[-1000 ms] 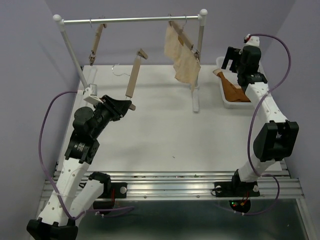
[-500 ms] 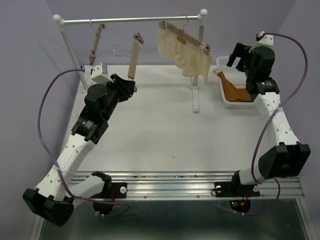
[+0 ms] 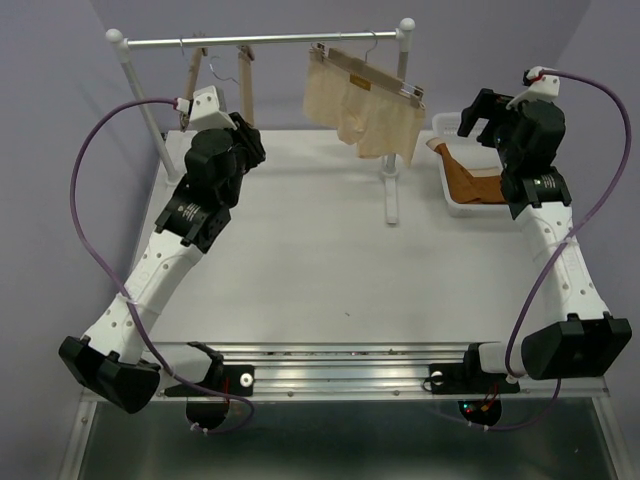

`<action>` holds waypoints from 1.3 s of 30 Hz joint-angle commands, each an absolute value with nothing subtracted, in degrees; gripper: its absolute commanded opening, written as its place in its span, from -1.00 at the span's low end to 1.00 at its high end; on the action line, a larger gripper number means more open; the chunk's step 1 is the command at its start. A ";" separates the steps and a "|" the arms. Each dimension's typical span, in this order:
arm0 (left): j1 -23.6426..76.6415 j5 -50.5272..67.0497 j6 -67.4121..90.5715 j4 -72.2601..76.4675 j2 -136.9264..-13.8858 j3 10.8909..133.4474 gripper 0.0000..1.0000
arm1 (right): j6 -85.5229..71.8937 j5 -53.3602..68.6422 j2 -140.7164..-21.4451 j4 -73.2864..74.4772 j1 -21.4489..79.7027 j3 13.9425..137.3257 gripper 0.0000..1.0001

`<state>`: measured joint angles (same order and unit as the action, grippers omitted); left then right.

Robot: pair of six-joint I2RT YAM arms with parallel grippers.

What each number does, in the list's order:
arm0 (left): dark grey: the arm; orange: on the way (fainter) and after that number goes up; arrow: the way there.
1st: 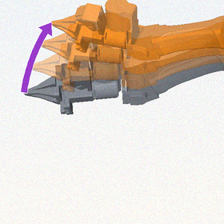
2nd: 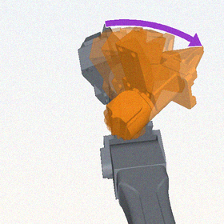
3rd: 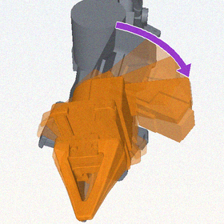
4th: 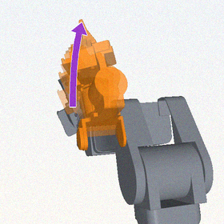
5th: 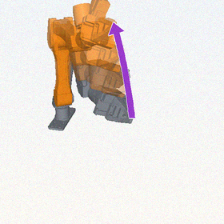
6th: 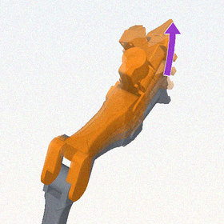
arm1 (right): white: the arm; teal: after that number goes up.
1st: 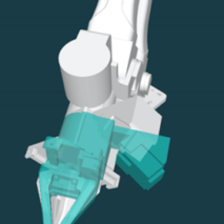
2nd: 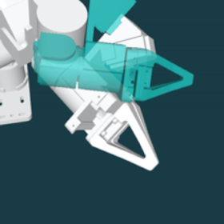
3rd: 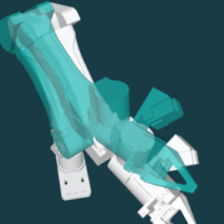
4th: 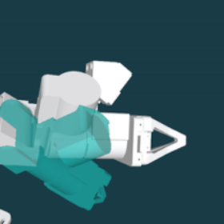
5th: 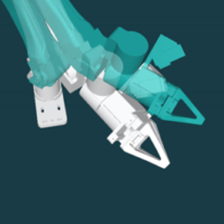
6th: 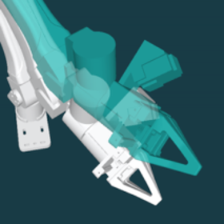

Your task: Remove the underwear clipped to the hanger

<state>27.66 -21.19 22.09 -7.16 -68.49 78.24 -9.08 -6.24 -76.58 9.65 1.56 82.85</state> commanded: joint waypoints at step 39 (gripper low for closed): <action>16.17 -13.80 -3.87 2.72 -82.44 89.12 -1.00 | -5.80 -5.89 -73.13 6.24 1.32 81.12 1.00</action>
<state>17.47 -15.55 -1.61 -2.09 -83.70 90.21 -6.90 -5.54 -74.59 9.39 1.56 81.54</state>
